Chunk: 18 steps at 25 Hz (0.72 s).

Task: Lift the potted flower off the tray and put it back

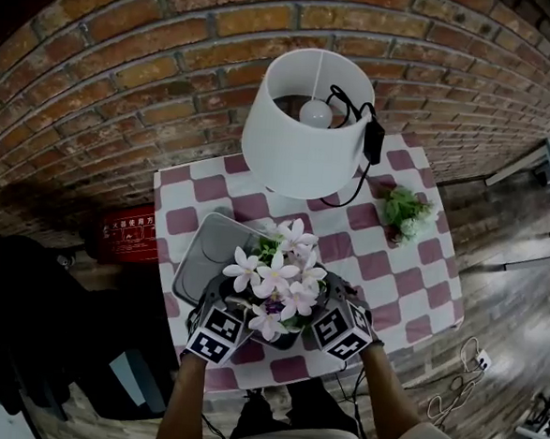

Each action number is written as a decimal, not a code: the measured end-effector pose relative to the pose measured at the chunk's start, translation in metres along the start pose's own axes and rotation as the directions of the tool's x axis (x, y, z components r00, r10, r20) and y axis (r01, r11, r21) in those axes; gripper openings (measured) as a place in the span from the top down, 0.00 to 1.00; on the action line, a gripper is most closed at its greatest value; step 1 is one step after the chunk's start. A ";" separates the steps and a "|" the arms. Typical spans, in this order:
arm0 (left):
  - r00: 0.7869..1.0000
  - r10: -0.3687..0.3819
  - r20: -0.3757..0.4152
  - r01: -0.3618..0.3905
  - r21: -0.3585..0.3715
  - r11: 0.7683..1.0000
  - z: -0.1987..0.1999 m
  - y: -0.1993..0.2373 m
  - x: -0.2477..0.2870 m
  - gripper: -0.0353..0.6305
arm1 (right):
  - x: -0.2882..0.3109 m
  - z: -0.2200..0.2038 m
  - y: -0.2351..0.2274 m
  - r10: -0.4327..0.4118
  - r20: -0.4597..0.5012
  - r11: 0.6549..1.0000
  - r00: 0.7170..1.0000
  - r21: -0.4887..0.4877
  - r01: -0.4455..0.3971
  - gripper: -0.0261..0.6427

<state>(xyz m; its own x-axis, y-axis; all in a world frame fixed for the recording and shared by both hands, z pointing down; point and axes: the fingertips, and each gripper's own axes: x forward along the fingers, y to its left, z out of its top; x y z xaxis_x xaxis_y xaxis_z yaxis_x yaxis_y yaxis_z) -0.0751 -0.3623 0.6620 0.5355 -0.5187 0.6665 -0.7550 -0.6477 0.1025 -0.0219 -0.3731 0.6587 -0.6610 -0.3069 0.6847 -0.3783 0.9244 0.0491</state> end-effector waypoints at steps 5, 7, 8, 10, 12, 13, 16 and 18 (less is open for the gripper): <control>1.000 0.007 -0.014 -0.007 0.032 0.999 0.001 0.002 0.003 0.32 | 0.005 -0.006 -0.002 0.015 0.000 1.000 1.000 0.024 -0.015 0.53; 1.000 0.008 -0.017 -0.007 0.029 1.000 0.000 0.003 0.003 0.32 | 0.006 -0.007 -0.002 0.012 -0.007 1.000 1.000 0.017 -0.012 0.52; 1.000 0.008 -0.019 -0.008 0.025 1.000 0.001 0.004 0.003 0.32 | 0.007 -0.007 -0.003 0.014 -0.008 1.000 1.000 0.019 -0.014 0.52; 1.000 0.006 -0.012 -0.006 0.023 1.000 0.000 0.003 0.004 0.32 | 0.007 -0.007 -0.002 0.014 0.001 1.000 1.000 0.016 -0.014 0.52; 1.000 0.005 0.004 -0.005 0.022 1.000 0.000 0.002 0.005 0.32 | 0.005 -0.007 -0.002 -0.002 0.012 1.000 1.000 0.002 0.002 0.52; 1.000 0.007 0.012 -0.007 0.018 1.000 -0.001 0.001 0.005 0.32 | 0.003 -0.010 -0.003 -0.019 0.011 1.000 1.000 -0.004 0.019 0.52; 0.999 0.022 0.025 -0.021 -0.007 1.000 -0.005 0.002 0.001 0.32 | -0.002 -0.023 -0.006 -0.083 -0.030 0.996 0.996 -0.024 0.082 0.53; 0.999 0.036 0.012 -0.036 -0.006 0.999 -0.012 0.004 -0.004 0.32 | -0.011 -0.028 -0.007 -0.116 -0.049 0.993 0.992 -0.024 0.115 0.53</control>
<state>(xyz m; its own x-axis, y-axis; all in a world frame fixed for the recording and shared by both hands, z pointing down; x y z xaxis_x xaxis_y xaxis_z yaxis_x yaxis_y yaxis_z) -0.0846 -0.3561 0.6683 0.5125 -0.5487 0.6605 -0.7762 -0.6249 0.0832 0.0060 -0.3695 0.6718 -0.5802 -0.4006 0.7092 -0.4359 0.8882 0.1451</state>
